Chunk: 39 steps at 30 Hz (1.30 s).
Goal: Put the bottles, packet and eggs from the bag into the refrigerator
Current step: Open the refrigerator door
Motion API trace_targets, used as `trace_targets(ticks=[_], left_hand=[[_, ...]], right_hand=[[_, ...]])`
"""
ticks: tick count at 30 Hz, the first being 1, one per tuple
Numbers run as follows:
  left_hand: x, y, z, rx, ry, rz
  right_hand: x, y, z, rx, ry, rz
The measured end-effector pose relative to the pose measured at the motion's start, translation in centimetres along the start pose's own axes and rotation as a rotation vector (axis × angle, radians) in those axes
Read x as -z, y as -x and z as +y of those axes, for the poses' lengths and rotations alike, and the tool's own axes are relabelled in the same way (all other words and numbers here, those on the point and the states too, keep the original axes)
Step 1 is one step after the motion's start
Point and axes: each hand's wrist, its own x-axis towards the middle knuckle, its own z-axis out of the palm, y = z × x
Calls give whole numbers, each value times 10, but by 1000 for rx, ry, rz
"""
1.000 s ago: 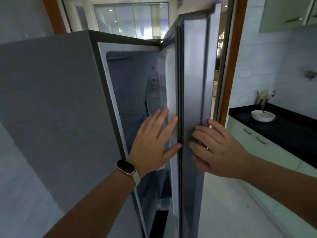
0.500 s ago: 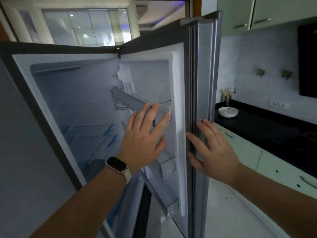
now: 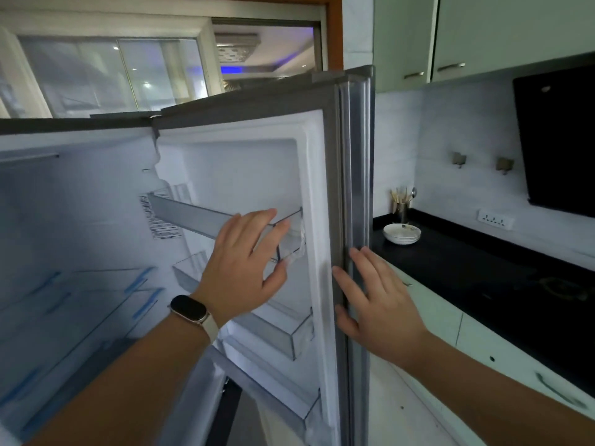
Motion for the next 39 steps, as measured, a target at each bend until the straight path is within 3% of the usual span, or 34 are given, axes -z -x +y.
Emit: trace_targets(ticks=[4, 17, 25, 39], left_hand=[[-26, -18, 13, 72, 26, -24], [-80, -58, 28, 108, -62, -263], [-101, -56, -8, 180, -170, -301], [-189, -65, -74, 73, -335, -49]], right_hand=[[-11, 0, 27, 51, -14, -31], [-77, 16, 60, 60, -157, -371], [-118, 17, 86, 49, -150, -368], [-187, 2, 144, 12, -145, -302]])
